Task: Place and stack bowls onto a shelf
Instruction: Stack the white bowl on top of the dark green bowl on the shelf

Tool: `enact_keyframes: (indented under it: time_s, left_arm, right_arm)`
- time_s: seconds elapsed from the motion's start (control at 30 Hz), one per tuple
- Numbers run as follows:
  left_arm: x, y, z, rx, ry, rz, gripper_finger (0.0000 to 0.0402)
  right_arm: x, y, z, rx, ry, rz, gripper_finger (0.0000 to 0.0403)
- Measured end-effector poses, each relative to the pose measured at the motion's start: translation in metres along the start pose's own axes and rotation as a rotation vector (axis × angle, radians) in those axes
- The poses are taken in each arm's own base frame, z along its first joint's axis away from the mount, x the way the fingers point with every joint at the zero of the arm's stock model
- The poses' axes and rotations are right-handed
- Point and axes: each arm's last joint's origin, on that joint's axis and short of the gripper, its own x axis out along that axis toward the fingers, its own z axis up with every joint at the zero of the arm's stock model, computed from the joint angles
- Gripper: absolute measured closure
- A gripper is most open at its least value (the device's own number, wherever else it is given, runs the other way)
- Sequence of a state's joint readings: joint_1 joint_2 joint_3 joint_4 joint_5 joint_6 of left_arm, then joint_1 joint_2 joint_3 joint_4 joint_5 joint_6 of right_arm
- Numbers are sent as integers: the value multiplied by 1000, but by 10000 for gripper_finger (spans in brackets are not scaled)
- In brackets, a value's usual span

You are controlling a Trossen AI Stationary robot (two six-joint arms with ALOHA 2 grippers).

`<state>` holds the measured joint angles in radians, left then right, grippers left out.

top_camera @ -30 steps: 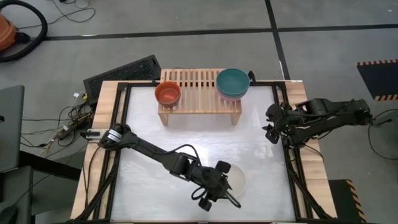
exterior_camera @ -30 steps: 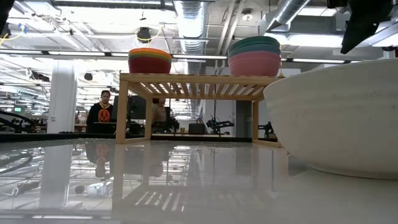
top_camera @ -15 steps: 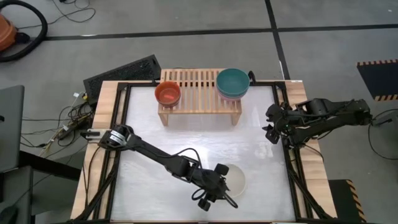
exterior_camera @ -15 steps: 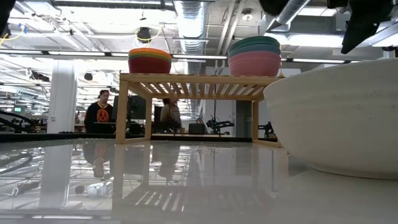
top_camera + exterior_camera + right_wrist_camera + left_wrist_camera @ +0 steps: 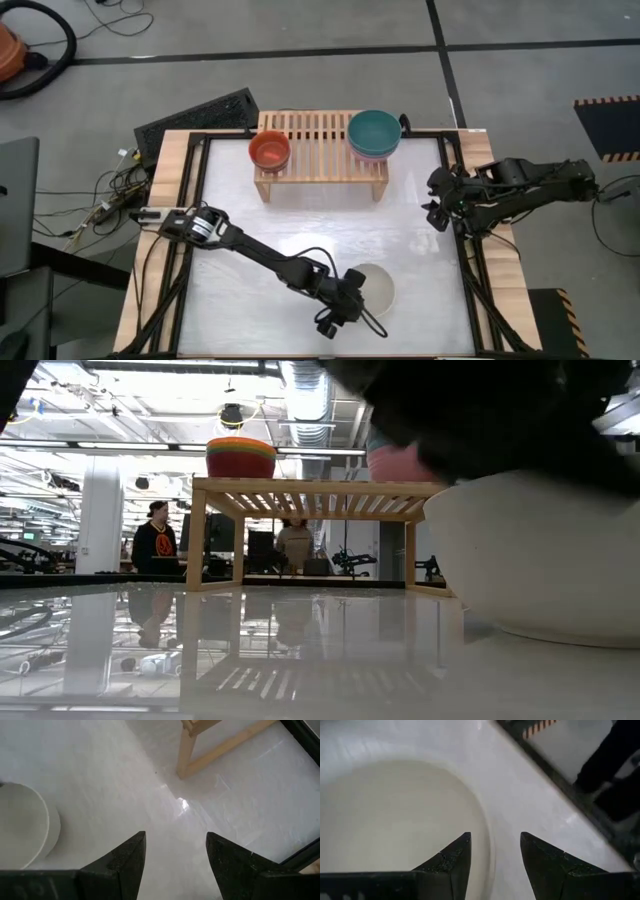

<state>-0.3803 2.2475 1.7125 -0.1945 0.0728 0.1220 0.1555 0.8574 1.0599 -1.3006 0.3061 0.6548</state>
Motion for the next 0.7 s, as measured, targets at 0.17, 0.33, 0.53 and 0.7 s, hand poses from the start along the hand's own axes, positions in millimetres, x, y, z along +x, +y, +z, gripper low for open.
enact_keyframes:
  time_s: [0.17, 0.33, 0.53, 0.7]
  left_arm:
    - [-2, 5, -1, -29, 21, 55, 277]
    - [2, 5, -4, -6, 29, 50, 370]
    - [7, 5, -10, -55, 83, 76, 396]
    - [0, 7, 4, -170, 80, 82, 400]
  right_arm:
    - [0, 0, 0, 1, -4, -6, 168]
    - [0, 0, 0, 3, -4, -6, 168]
    - [0, 0, 0, 2, -4, -6, 168]
    - [0, 0, 0, 2, -4, -6, 168]
